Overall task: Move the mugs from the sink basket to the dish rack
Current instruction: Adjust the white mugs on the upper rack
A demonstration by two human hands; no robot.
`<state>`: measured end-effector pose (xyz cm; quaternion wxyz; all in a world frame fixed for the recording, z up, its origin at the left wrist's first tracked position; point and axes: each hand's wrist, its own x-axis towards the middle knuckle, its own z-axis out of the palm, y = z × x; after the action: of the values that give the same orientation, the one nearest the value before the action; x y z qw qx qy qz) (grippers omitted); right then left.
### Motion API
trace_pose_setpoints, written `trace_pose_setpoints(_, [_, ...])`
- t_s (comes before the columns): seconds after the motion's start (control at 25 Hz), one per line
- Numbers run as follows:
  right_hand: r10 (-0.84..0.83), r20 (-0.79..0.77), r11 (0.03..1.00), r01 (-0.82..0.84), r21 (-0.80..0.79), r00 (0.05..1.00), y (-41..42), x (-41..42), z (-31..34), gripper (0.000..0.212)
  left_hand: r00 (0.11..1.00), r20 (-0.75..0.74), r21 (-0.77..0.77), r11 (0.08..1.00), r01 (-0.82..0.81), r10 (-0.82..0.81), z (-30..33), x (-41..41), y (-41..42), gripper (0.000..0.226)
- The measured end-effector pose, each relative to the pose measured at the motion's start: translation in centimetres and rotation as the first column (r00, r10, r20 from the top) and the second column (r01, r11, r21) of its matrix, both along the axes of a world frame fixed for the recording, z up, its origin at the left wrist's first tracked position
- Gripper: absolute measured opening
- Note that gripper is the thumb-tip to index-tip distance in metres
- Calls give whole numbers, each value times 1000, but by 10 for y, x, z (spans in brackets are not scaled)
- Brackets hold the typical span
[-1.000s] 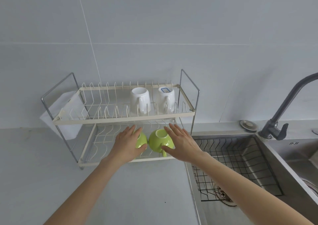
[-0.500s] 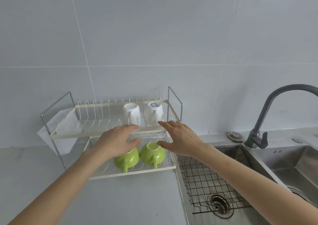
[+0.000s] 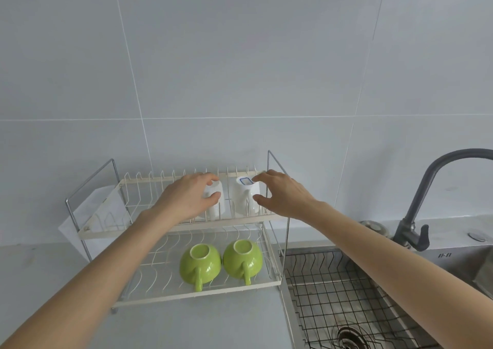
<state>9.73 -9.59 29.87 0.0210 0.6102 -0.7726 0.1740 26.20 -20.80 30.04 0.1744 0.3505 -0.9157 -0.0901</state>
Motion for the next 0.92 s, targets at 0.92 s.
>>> trace_pose_setpoints(0.92, [-40,59,958,21,288,997,-93,-40,-6,45,998,63,212,976,-38,25,-30,-57,-78,55])
